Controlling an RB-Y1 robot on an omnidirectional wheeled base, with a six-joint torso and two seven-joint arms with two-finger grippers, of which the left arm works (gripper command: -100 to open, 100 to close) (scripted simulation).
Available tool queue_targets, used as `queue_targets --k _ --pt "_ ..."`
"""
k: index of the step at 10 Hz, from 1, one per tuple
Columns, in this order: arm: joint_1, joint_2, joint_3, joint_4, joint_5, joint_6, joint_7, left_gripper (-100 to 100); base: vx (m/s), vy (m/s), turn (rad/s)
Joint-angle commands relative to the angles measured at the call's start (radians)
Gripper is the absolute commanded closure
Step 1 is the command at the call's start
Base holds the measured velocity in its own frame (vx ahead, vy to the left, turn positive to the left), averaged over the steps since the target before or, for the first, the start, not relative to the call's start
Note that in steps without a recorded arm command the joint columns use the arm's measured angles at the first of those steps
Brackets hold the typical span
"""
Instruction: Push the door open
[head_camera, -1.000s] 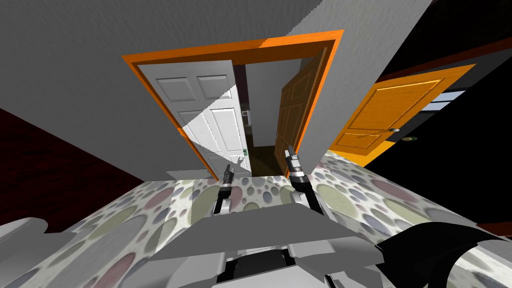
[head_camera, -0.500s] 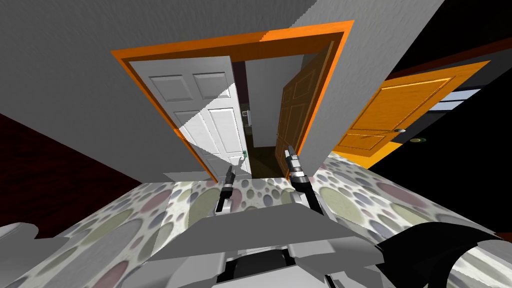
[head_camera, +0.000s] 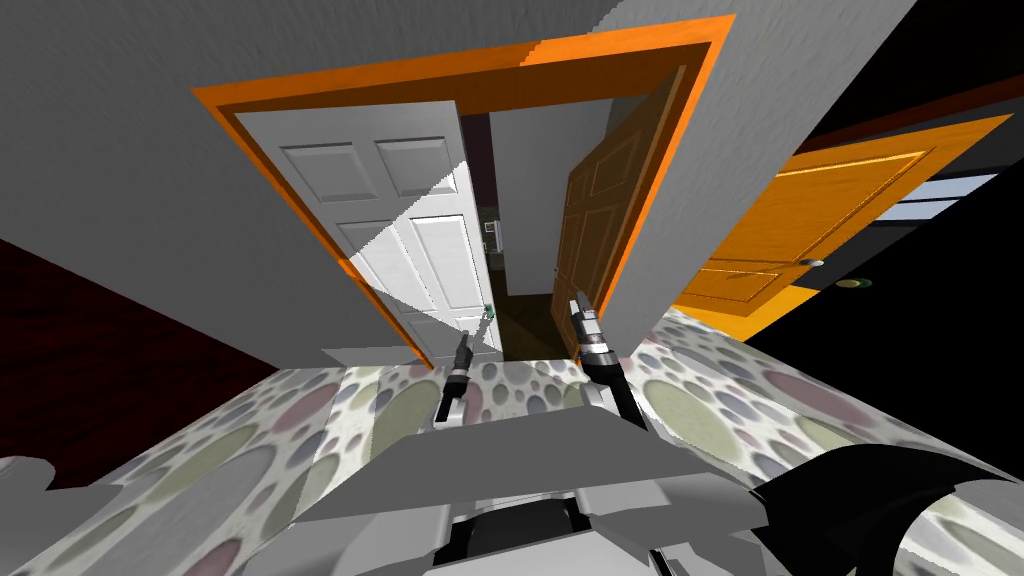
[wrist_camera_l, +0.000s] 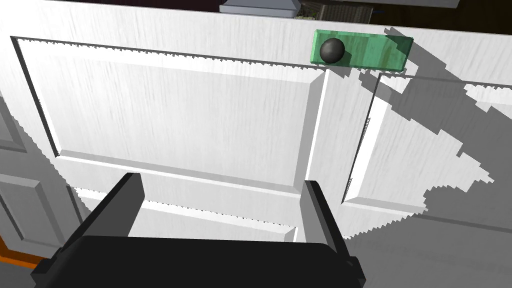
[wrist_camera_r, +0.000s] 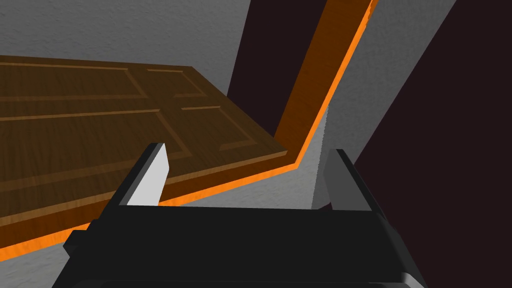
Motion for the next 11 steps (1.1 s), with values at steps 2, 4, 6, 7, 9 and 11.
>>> queue_targets --k 2,4,6,7,9,11 --pt "-0.023 -0.003 -0.001 0.066 -0.001 -0.007 -0.002 -100 0.091 -0.013 0.006" --pt "-0.041 -0.006 -0.002 0.112 -0.002 -0.011 -0.003 -100 0.105 -0.007 0.006" --pt "-0.059 -0.009 -0.002 0.157 -0.002 -0.015 -0.004 -100 0.096 -0.009 0.004" --pt "-0.068 -0.010 -0.002 0.179 -0.002 -0.017 -0.004 -100 0.099 -0.014 0.007" --pt "-0.082 -0.013 -0.002 0.215 -0.003 -0.020 -0.005 -100 0.094 -0.004 0.004" --pt "-0.103 -0.017 -0.003 0.268 -0.003 -0.025 -0.006 -100 0.126 -0.018 0.007"
